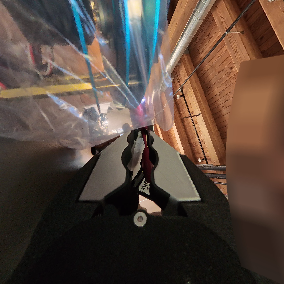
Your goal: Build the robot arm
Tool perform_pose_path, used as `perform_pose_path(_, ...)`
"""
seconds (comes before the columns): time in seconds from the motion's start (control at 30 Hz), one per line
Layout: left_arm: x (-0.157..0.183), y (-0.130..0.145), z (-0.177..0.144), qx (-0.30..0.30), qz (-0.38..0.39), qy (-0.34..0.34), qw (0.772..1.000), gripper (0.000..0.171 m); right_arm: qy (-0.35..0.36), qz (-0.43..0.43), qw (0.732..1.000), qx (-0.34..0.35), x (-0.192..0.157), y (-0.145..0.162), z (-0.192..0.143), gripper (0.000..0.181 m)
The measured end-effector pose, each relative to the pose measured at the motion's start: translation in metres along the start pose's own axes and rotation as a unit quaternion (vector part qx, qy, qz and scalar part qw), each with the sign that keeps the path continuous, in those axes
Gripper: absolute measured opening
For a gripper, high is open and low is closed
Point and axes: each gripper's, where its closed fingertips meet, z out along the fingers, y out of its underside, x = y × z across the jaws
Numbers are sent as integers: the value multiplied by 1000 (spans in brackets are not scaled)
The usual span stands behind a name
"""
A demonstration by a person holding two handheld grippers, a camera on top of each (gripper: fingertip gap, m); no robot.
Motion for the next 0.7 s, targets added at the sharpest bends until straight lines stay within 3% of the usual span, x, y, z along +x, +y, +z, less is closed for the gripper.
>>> perform_pose_path(0.7, 0, -2, 1, 13, 1, 0, 1000, 13, -4, 4, 1000, 14, -1, 0, 4, 19)
